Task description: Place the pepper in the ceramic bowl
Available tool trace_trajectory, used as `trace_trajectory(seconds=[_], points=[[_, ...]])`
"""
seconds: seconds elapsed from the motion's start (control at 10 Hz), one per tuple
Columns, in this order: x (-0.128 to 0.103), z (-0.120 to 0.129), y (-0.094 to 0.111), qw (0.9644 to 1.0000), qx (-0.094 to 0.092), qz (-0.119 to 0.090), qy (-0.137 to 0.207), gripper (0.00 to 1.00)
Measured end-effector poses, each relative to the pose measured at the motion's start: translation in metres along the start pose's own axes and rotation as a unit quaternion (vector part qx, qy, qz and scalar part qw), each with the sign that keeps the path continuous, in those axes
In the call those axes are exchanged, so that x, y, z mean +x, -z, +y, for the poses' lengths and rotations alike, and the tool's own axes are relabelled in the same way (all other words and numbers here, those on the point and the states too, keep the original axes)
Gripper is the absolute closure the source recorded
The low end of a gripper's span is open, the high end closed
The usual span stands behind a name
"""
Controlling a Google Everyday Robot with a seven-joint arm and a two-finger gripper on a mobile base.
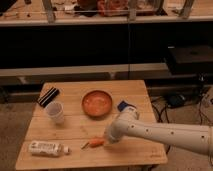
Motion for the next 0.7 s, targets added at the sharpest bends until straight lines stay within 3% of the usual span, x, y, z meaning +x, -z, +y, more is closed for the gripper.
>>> trace_trajectory(seconds=[0.2, 0.5, 0.7], points=[[-0.005, -0.018, 0.014, 1.0000, 0.007, 0.003, -0.001, 0.94], [-0.010, -0.026, 0.016, 0.9999, 0.014, 0.003, 0.001, 0.94], [-0.011, -0.041, 0.024, 0.9995, 0.029, 0.003, -0.013, 0.94]])
